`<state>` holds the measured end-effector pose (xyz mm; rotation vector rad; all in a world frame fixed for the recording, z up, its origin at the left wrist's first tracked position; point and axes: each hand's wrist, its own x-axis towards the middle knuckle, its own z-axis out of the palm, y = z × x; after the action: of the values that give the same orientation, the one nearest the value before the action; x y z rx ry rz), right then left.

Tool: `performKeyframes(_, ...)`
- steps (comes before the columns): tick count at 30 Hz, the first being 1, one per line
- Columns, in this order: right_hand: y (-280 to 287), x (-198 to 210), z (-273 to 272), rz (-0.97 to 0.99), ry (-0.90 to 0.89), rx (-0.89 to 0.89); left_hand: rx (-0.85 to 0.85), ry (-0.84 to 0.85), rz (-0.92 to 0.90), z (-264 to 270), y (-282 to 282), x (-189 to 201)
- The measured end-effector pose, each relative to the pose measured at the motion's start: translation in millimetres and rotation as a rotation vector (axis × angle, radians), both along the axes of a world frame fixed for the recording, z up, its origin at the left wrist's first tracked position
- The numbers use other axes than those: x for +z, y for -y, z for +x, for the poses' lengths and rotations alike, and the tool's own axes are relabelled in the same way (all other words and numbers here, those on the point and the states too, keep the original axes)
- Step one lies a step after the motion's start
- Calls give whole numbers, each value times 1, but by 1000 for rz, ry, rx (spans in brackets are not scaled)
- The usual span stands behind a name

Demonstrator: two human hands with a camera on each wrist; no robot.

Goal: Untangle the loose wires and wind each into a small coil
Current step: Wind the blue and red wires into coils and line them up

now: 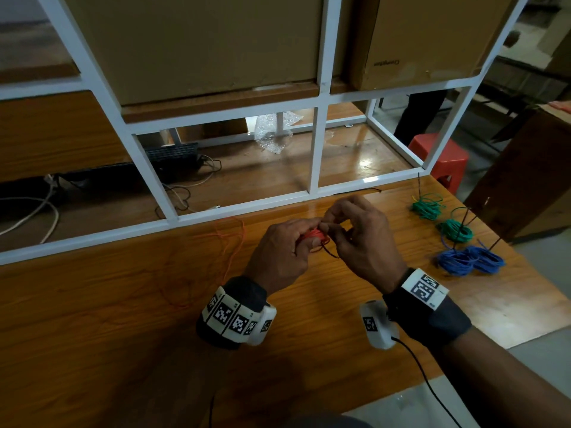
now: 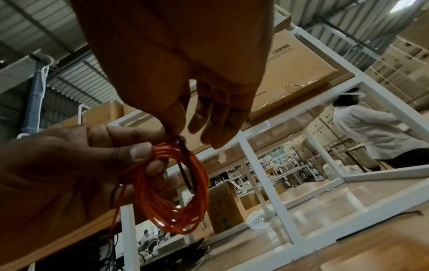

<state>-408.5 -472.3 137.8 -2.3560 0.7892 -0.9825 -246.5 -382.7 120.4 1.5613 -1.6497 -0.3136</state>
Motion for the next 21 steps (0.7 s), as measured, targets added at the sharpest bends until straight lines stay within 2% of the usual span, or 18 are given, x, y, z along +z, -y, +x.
performKeyframes(3,6,-3,-2,-17,-57,-8,-24,-28,-2,0,1,0)
performKeyframes(12,10,6,-12,42,-12,56,-63,-93,-38,2,3,5)
performKeyframes(16,11,5,-15,78,5,64,-52,-242,-34,0,4,5)
performKeyframes(21,10,1,-18,185,56,139,-62,-331,-20,0,8,7)
